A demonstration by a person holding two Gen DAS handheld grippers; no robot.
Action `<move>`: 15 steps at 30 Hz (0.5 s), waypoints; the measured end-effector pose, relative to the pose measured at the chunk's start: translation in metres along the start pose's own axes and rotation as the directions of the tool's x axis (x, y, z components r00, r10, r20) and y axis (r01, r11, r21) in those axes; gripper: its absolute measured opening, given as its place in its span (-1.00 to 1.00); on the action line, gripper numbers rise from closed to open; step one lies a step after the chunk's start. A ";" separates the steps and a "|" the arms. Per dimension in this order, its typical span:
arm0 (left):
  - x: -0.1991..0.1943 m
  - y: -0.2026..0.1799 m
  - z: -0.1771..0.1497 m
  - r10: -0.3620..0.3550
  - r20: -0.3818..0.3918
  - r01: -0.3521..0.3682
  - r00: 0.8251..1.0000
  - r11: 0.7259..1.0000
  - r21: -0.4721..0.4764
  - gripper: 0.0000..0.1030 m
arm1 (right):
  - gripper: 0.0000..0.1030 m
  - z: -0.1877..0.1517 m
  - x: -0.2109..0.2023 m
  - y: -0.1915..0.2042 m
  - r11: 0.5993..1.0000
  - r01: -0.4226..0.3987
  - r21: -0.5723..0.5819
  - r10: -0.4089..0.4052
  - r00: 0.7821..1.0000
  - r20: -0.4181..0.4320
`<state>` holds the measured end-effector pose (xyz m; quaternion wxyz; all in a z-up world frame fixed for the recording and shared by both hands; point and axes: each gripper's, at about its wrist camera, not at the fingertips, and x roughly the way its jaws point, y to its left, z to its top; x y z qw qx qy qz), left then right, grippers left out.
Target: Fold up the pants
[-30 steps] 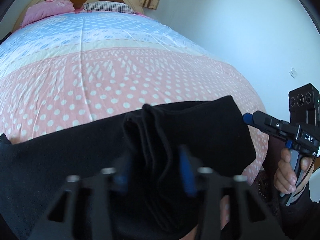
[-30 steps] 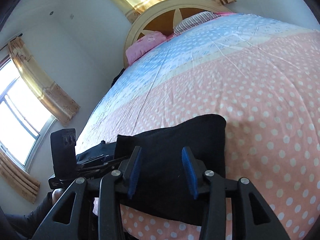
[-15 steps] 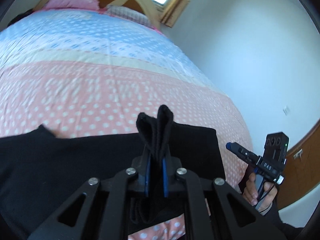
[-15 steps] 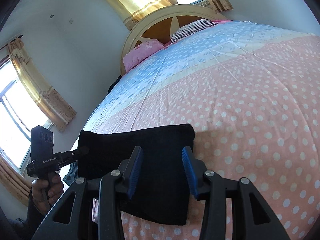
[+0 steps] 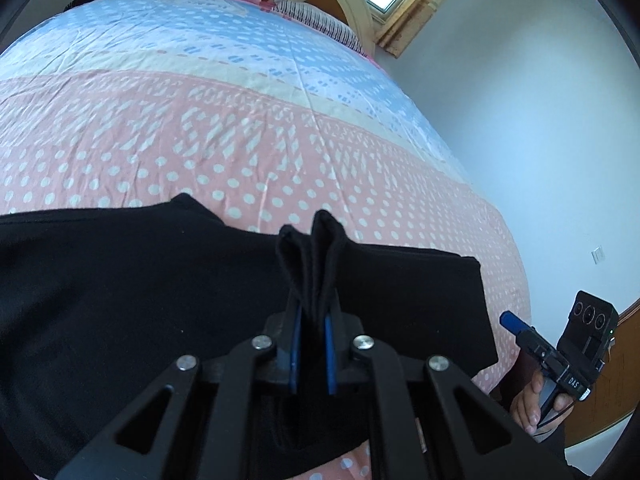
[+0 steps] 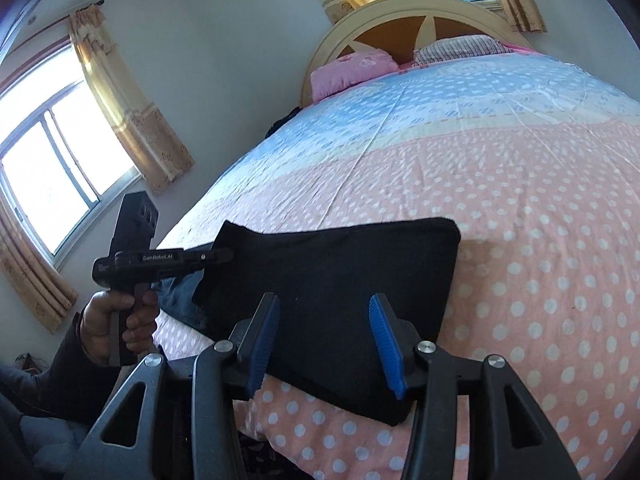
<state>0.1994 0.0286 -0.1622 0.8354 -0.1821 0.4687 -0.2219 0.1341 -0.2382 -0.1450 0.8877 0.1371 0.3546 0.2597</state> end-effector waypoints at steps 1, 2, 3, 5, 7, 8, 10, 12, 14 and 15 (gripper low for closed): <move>0.003 0.001 0.000 0.000 -0.005 0.000 1.000 1.000 0.005 -0.80 | -0.05 -0.002 0.006 0.000 1.000 0.013 -0.005 -0.013 0.999 -0.032; 0.006 0.003 -0.001 0.019 -0.010 -0.019 1.000 1.000 0.012 -0.80 | -0.05 -0.004 0.013 -0.002 0.999 0.040 -0.007 -0.041 0.997 -0.069; 0.009 0.003 -0.003 0.029 -0.013 -0.029 0.999 0.999 0.017 -0.80 | -0.05 -0.007 0.018 -0.004 0.999 0.054 -0.007 -0.054 0.993 -0.101; 0.012 0.004 -0.005 0.038 -0.011 -0.038 0.999 0.999 0.024 -0.77 | -0.05 -0.011 0.026 -0.008 0.998 0.062 -0.010 -0.063 0.987 -0.148; 0.010 0.003 -0.007 0.052 -0.002 -0.052 0.999 0.998 0.040 -0.73 | -0.05 -0.013 0.024 -0.008 0.998 0.060 -0.034 -0.064 0.986 -0.153; 0.009 0.002 -0.008 0.056 0.002 -0.056 0.998 0.997 0.050 -0.72 | -0.05 -0.012 0.022 -0.008 0.998 0.058 -0.032 -0.062 0.986 -0.153; 0.006 0.000 -0.008 0.077 0.017 -0.078 0.997 0.995 0.065 -0.59 | -0.05 -0.011 0.017 -0.008 0.999 0.049 -0.014 -0.050 0.989 -0.141; 0.003 -0.002 -0.010 0.117 0.031 -0.119 0.993 0.989 0.082 -0.32 | -0.05 -0.010 0.010 -0.005 1.000 0.023 -0.010 -0.024 0.994 -0.110; 0.000 -0.001 -0.013 0.147 0.051 -0.152 0.988 0.983 0.100 0.02 | 0.01 -0.011 0.011 0.003 1.000 0.007 -0.025 -0.010 0.993 -0.121; -0.001 -0.001 -0.015 0.168 0.056 -0.173 0.984 0.979 0.112 0.06 | 0.02 -0.013 0.017 0.004 0.998 0.042 -0.047 -0.049 0.987 -0.152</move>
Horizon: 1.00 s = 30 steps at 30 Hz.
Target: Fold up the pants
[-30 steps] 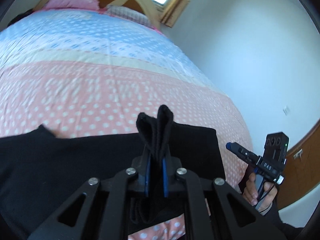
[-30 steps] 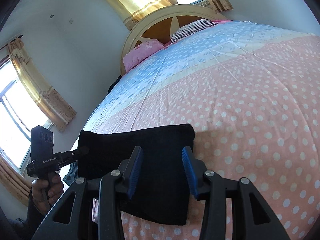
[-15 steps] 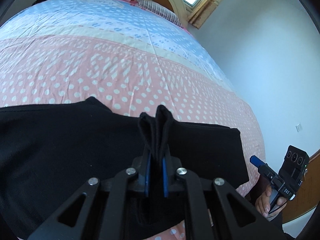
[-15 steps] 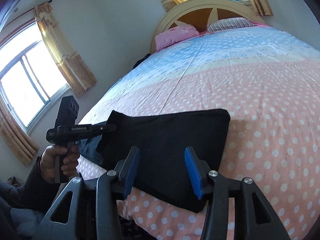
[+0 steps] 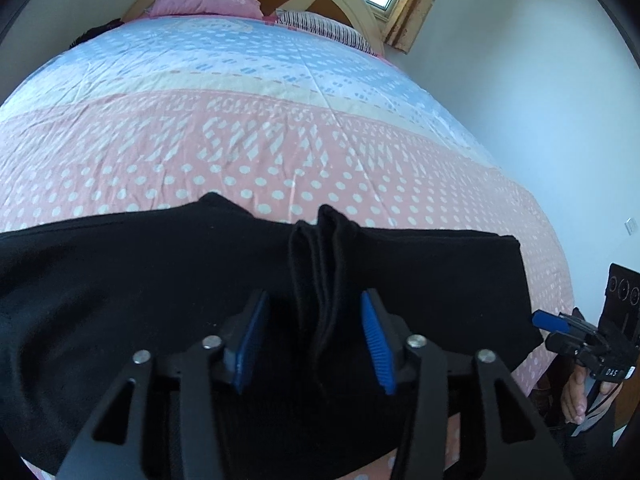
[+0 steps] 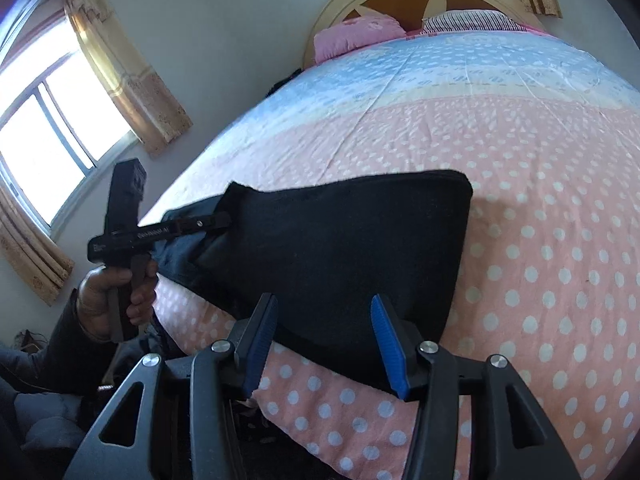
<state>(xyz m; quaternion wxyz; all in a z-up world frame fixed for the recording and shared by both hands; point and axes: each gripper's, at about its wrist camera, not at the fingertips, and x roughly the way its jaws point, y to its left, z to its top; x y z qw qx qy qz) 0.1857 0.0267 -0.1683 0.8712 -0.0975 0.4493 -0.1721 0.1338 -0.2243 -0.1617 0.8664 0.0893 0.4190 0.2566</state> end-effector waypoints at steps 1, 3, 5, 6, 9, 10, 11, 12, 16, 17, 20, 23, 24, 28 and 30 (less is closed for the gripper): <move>0.000 0.000 -0.002 0.020 -0.002 -0.020 1.000 1.000 0.014 0.06 | 0.02 -0.001 0.006 0.001 0.999 0.044 -0.016 -0.045 0.999 -0.025; -0.002 -0.003 -0.004 0.042 0.004 -0.042 0.999 0.998 0.048 0.06 | 0.02 -0.002 0.009 0.008 0.996 0.075 -0.050 -0.075 0.997 -0.011; -0.005 -0.007 -0.005 0.091 0.017 -0.092 0.996 0.992 0.085 0.18 | 0.02 0.003 0.008 0.015 0.994 0.087 -0.061 -0.087 0.996 -0.006; -0.008 -0.007 -0.005 0.113 0.030 -0.116 0.993 0.988 0.101 0.23 | 0.02 0.007 0.006 0.020 0.995 0.073 -0.065 -0.073 0.997 0.009; -0.017 -0.006 -0.006 0.173 0.069 -0.181 0.982 0.974 0.134 0.40 | 0.02 0.022 0.014 0.038 0.996 0.042 -0.079 -0.039 0.999 0.031; -0.020 -0.005 -0.006 0.182 0.075 -0.191 0.980 0.971 0.141 0.44 | 0.02 0.027 0.020 0.045 0.995 0.035 -0.095 -0.033 0.999 0.029; -0.022 -0.004 -0.006 0.196 0.082 -0.206 0.977 0.967 0.147 0.49 | 0.02 0.033 0.029 0.056 0.992 0.030 -0.119 -0.026 0.999 0.030; -0.025 -0.002 -0.006 0.214 0.092 -0.226 0.972 0.962 0.152 0.50 | 0.02 0.037 0.036 0.065 0.989 0.027 -0.143 -0.023 0.999 0.029; -0.033 0.011 -0.007 0.266 0.107 -0.280 0.958 0.948 0.153 0.58 | 0.02 0.048 0.069 0.102 0.978 -0.035 -0.206 0.037 0.999 0.001; -0.035 0.017 -0.008 0.273 0.104 -0.286 0.956 0.947 0.147 0.58 | 0.02 0.050 0.077 0.109 0.975 -0.056 -0.217 0.056 0.998 -0.005; -0.037 0.034 -0.010 0.307 0.092 -0.317 0.947 0.939 0.135 0.58 | 0.02 0.049 0.100 0.128 0.966 -0.100 -0.240 0.094 0.995 -0.039; -0.043 0.051 -0.011 0.348 0.089 -0.357 0.933 0.925 0.128 0.58 | 0.02 0.039 0.121 0.139 0.958 -0.132 -0.256 0.110 0.989 -0.100; -0.046 0.056 -0.012 0.363 0.091 -0.372 0.927 0.920 0.125 0.58 | 0.02 0.034 0.130 0.141 0.955 -0.137 -0.262 0.106 0.986 -0.131; -0.060 0.079 -0.015 0.434 0.114 -0.447 0.894 0.884 0.138 0.58 | 0.07 0.023 0.132 0.152 0.926 -0.100 -0.364 0.059 0.991 -0.121; -0.073 0.098 -0.015 0.492 0.133 -0.507 0.861 0.852 0.132 0.58 | 0.07 0.025 0.126 0.152 0.934 -0.107 -0.339 0.074 0.991 -0.110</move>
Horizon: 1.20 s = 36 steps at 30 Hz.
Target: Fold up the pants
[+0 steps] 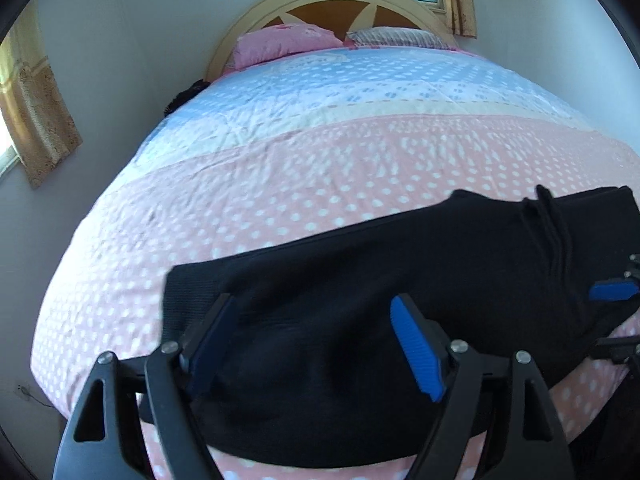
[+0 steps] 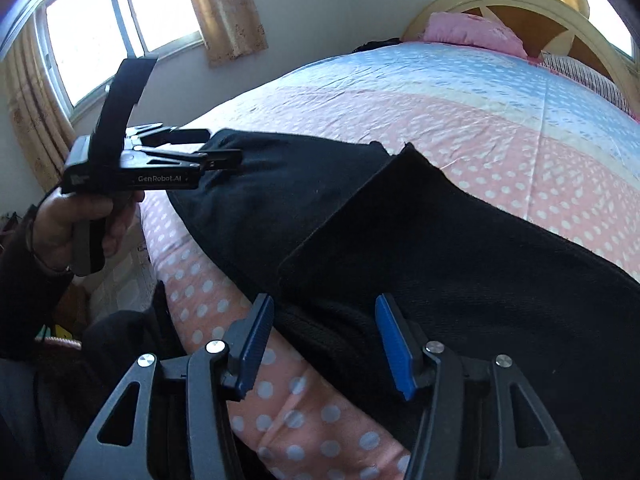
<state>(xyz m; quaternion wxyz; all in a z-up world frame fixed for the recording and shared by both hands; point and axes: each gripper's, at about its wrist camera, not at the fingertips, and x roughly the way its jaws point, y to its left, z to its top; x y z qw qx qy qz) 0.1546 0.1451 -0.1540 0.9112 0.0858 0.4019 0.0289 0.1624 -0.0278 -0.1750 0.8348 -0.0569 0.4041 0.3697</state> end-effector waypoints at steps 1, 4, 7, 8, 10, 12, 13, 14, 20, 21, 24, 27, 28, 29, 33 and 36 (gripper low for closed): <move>0.000 0.013 -0.002 0.028 0.000 -0.028 1.000 1.000 -0.012 0.58 | 0.07 0.000 -0.006 -0.002 1.000 -0.021 0.019 0.020 0.999 0.026; 0.001 0.058 -0.011 0.092 -0.029 -0.095 0.995 0.991 -0.090 0.58 | 0.07 0.000 -0.024 -0.008 0.997 -0.044 0.058 0.037 0.993 0.112; 0.004 0.092 -0.022 0.102 -0.048 -0.109 0.994 0.978 -0.179 0.59 | 0.07 0.000 -0.036 -0.017 0.995 -0.047 0.090 0.033 0.987 0.157; 0.007 0.100 -0.025 0.082 -0.057 -0.092 0.995 0.974 -0.208 0.59 | 0.07 0.001 -0.037 -0.021 0.993 -0.046 0.106 0.029 0.986 0.162; 0.013 0.107 -0.032 0.020 -0.073 -0.038 0.997 0.966 -0.257 0.58 | 0.07 -0.001 -0.039 -0.027 0.990 -0.036 0.139 0.012 0.985 0.172; 0.019 0.109 -0.036 -0.059 -0.072 0.035 0.996 0.952 -0.303 0.58 | 0.07 -0.005 -0.042 -0.033 0.984 -0.037 0.175 0.005 0.984 0.177; 0.022 0.110 -0.039 -0.093 -0.073 0.064 0.993 0.942 -0.330 0.58 | 0.07 -0.007 -0.044 -0.038 0.981 -0.042 0.190 0.007 0.984 0.180; 0.026 0.112 -0.041 -0.130 -0.073 0.095 0.989 0.929 -0.357 0.58 | 0.07 -0.008 -0.045 -0.041 0.978 -0.046 0.205 0.007 0.983 0.183; 0.021 0.101 -0.041 -0.197 -0.059 0.161 0.979 0.914 -0.372 0.06 | 0.07 -0.006 -0.049 -0.053 0.964 -0.044 0.261 -0.010 0.979 0.202; 0.021 0.098 -0.039 -0.179 -0.068 0.143 0.982 0.922 -0.361 0.06 | 0.07 -0.006 -0.049 -0.054 0.962 -0.049 0.268 -0.007 0.979 0.203; 0.024 0.103 -0.041 -0.179 -0.068 0.139 0.982 0.909 -0.392 0.15 | 0.07 -0.006 -0.049 -0.055 0.961 -0.047 0.272 -0.009 0.979 0.202; 0.028 0.103 -0.040 -0.178 -0.058 0.141 0.982 0.907 -0.396 0.25 | 0.07 -0.005 -0.051 -0.053 0.963 -0.049 0.266 -0.008 0.978 0.209; 0.028 0.099 -0.040 -0.170 -0.060 0.136 0.984 0.917 -0.374 0.25 | 0.07 -0.006 -0.051 -0.052 0.963 -0.049 0.265 -0.008 0.978 0.210; 0.028 0.095 -0.039 -0.168 -0.064 0.135 0.984 0.927 -0.349 0.18 | 0.07 -0.006 -0.052 -0.052 0.964 -0.047 0.263 -0.009 0.978 0.210; 0.023 0.097 -0.035 -0.246 -0.056 0.211 0.968 0.911 -0.354 -0.44 | 0.07 -0.005 -0.054 -0.053 0.962 -0.045 0.268 -0.015 0.976 0.217; 0.015 0.100 -0.031 -0.266 -0.029 0.236 0.963 0.895 -0.379 -0.49 | 0.07 -0.006 -0.056 -0.056 0.960 -0.040 0.277 -0.024 0.974 0.224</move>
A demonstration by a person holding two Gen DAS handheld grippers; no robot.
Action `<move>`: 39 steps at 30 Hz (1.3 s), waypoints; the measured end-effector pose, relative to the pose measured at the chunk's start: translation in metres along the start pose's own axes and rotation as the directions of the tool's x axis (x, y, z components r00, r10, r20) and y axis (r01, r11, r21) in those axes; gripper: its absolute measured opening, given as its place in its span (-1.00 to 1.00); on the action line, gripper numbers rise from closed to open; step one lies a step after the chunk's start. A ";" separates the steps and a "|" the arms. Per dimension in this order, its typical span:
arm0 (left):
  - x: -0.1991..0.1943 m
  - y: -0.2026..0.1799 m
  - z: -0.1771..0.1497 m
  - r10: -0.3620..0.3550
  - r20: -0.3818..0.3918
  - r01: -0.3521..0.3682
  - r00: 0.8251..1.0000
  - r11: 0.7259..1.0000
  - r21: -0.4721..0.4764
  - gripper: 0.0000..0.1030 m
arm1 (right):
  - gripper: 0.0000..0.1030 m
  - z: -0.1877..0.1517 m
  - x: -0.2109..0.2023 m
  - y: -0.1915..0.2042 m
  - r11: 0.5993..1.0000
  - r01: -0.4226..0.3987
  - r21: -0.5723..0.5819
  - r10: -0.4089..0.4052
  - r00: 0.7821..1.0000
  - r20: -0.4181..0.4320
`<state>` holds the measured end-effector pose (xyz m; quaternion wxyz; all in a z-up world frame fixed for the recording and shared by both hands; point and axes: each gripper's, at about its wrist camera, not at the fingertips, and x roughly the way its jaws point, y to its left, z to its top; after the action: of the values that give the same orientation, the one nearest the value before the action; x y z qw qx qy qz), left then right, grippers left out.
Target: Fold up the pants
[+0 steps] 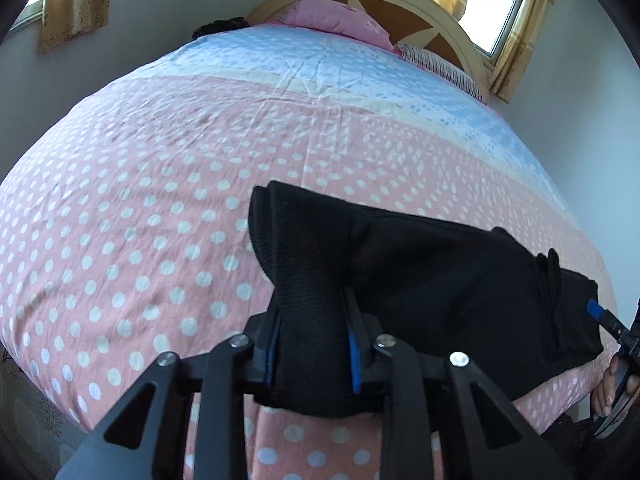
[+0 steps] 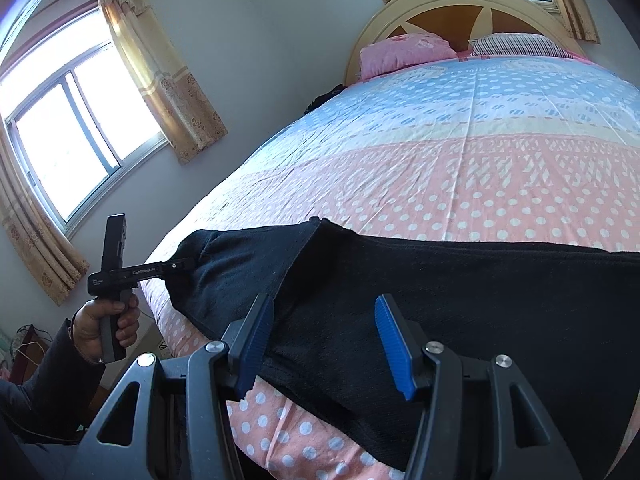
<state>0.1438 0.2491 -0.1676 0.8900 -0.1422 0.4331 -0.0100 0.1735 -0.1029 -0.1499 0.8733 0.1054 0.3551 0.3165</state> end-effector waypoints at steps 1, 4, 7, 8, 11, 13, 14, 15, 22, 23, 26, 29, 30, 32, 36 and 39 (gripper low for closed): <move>-0.004 0.000 0.001 -0.011 0.008 0.011 1.000 1.000 -0.013 -0.49 | 0.07 0.000 -0.001 -0.001 1.000 0.004 0.004 -0.004 1.000 0.004; -0.022 -0.002 0.009 -0.069 0.046 0.071 0.997 0.996 -0.050 -0.49 | 0.07 0.002 -0.006 -0.006 1.000 0.017 0.018 -0.017 1.000 0.016; -0.052 -0.020 0.019 -0.149 0.107 0.153 0.983 0.988 -0.031 -0.49 | 0.07 0.007 -0.013 -0.011 0.998 0.058 0.033 -0.059 0.998 0.029; -0.064 -0.030 0.022 -0.176 0.133 0.178 0.975 0.984 -0.006 -0.49 | 0.07 0.008 -0.017 -0.013 0.997 0.072 0.040 -0.073 0.997 0.031; -0.093 -0.062 0.030 -0.259 0.184 0.254 0.948 0.966 0.053 -0.49 | 0.07 0.014 -0.030 -0.022 0.991 0.117 0.070 -0.121 0.992 0.045; -0.104 -0.084 0.035 -0.311 0.203 0.300 0.928 0.950 0.087 -0.49 | 0.07 0.017 -0.042 -0.030 0.985 0.145 0.097 -0.151 0.987 0.054; -0.109 -0.097 0.037 -0.334 0.205 0.318 0.920 0.942 0.110 -0.49 | 0.07 0.017 -0.048 -0.034 0.982 0.152 0.109 -0.160 0.985 0.062; -0.112 -0.109 0.038 -0.354 0.203 0.333 0.913 0.934 0.132 -0.49 | 0.07 0.018 -0.056 -0.039 0.979 0.161 0.123 -0.171 0.983 0.072; -0.101 -0.210 0.037 -0.449 0.093 0.409 0.889 0.868 0.282 -0.49 | 0.07 0.011 -0.109 -0.072 0.953 0.225 0.201 -0.254 0.958 0.132; -0.095 -0.224 0.036 -0.455 0.070 0.417 0.888 0.859 0.297 -0.49 | 0.07 0.009 -0.114 -0.077 0.949 0.234 0.213 -0.266 0.954 0.136; -0.078 -0.266 0.031 -0.467 0.008 0.439 0.884 0.837 0.328 -0.49 | 0.07 0.004 -0.127 -0.092 0.936 0.249 0.248 -0.290 0.946 0.143; -0.056 -0.306 0.024 -0.458 -0.052 0.445 0.887 0.821 0.358 -0.49 | 0.07 -0.001 -0.136 -0.108 0.921 0.265 0.286 -0.315 0.938 0.145; -0.048 -0.320 0.019 -0.449 -0.074 0.442 0.890 0.814 0.376 -0.49 | 0.07 -0.003 -0.140 -0.114 0.914 0.271 0.303 -0.325 0.934 0.146; -0.031 -0.344 0.009 -0.410 -0.090 0.408 0.908 0.811 0.418 -0.49 | 0.07 -0.006 -0.144 -0.126 0.902 0.271 0.335 -0.333 0.932 0.145; 0.008 -0.373 -0.015 -0.357 -0.156 0.388 0.921 0.808 0.443 -0.49 | 0.07 -0.010 -0.145 -0.142 0.883 0.255 0.394 -0.331 0.934 0.138; 0.027 -0.387 -0.032 -0.317 -0.187 0.368 0.930 0.802 0.471 -0.45 | 0.07 -0.011 -0.143 -0.142 0.886 0.250 0.390 -0.322 0.938 0.131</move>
<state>0.1770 -0.1335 -0.1062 0.8570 0.0168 0.4264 -0.2889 0.1554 -0.3038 -0.1373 0.9051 0.2433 0.3340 0.0999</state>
